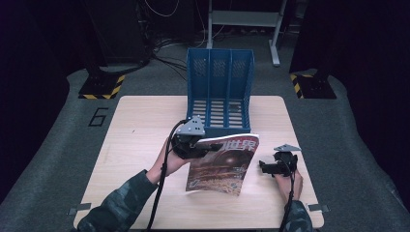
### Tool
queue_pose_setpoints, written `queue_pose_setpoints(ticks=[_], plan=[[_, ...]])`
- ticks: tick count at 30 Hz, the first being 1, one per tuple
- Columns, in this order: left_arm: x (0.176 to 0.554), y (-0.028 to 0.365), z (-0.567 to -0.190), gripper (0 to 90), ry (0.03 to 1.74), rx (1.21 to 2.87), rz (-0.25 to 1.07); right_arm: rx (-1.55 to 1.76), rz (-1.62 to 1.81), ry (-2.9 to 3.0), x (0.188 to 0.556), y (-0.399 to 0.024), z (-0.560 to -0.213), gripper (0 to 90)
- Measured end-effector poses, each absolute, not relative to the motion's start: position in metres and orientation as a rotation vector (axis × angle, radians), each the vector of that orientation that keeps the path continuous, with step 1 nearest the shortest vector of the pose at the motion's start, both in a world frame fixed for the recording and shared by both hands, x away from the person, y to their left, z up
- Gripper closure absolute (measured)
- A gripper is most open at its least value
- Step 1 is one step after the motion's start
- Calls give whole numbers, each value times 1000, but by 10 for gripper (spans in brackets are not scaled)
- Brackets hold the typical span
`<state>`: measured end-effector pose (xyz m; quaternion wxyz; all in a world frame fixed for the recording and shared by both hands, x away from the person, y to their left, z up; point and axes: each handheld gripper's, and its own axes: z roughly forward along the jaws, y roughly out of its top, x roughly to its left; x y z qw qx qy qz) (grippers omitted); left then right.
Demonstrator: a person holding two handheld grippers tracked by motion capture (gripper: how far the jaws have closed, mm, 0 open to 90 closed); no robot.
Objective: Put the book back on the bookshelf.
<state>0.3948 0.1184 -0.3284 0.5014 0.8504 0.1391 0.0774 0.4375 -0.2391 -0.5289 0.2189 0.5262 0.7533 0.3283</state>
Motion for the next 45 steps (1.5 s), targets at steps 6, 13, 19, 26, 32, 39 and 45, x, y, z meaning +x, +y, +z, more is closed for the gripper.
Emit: queue_pose_setpoints(ticks=[6,13,19,26,32,39,45], plan=[[395,124,-324,837,336,2052,191,1454,908,2084,438,-239,-529,12],[394,132,-317,837,339,2041,212,1456,908,2084,437,-239,-529,13],[394,141,-311,837,343,2022,236,1456,908,2084,437,-239,-529,13],[395,153,-306,837,353,2010,231,1456,908,2083,437,-239,-529,14],[396,165,-307,837,360,2013,255,1456,909,2083,438,-239,-529,15],[396,178,-303,837,391,1996,277,1457,909,2082,438,-239,-529,15],[397,189,-299,837,409,1992,294,1457,909,2082,438,-239,-529,15]])
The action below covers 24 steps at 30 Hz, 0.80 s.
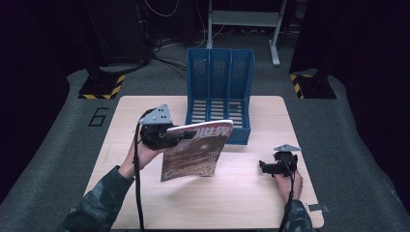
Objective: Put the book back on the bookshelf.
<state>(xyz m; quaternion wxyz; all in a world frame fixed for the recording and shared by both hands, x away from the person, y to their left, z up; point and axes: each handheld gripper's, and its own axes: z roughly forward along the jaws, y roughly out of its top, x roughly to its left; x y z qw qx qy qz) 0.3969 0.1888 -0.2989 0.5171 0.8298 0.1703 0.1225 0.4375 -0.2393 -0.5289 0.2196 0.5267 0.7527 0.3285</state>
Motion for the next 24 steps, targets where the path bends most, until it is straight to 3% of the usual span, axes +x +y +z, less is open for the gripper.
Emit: queue_pose_setpoints(ticks=[24], plan=[[401,207,-277,837,447,1952,344,1479,905,2071,437,-239,-529,21]])
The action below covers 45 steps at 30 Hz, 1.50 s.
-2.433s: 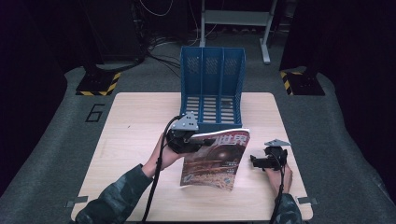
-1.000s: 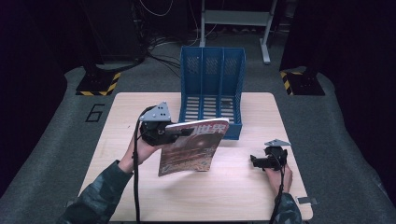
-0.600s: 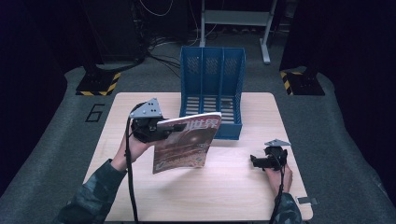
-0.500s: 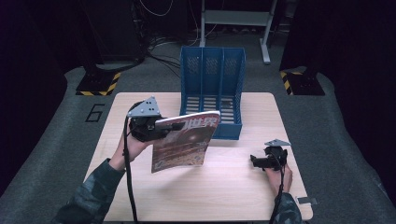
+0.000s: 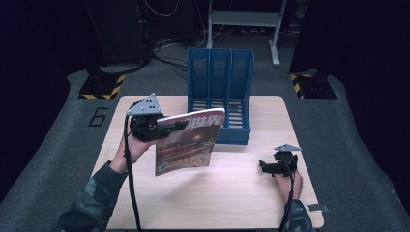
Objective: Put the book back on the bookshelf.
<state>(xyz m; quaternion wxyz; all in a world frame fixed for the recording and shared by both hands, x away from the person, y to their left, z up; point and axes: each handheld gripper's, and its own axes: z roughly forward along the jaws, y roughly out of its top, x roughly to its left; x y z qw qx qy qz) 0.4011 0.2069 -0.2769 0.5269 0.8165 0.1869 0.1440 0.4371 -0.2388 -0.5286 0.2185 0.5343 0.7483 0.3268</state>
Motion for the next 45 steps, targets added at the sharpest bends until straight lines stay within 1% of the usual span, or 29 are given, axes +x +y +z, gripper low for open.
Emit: queue_pose_setpoints(ticks=[21,39,45], plan=[[413,215,-249,837,471,1919,403,1476,905,2071,437,-239,-529,25],[429,199,-220,837,472,1892,489,1478,905,2069,437,-239,-529,27],[441,194,-214,837,520,1872,510,1470,899,2075,437,-240,-528,29]])
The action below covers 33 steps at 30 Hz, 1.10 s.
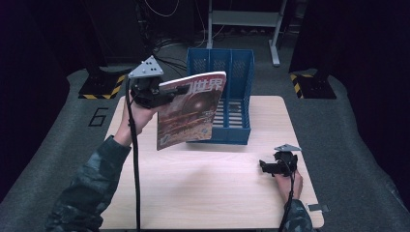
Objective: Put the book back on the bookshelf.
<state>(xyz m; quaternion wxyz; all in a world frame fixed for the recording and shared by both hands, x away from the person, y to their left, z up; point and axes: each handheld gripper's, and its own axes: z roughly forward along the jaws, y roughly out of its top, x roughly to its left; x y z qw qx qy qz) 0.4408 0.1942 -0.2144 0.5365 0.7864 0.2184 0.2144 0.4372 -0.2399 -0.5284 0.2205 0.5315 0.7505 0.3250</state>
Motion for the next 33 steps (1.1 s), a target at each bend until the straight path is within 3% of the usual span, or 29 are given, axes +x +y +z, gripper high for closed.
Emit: queue_pose_setpoints(ticks=[33], plan=[[497,190,-211,837,790,1736,680,1447,902,2080,438,-241,-529,41]])
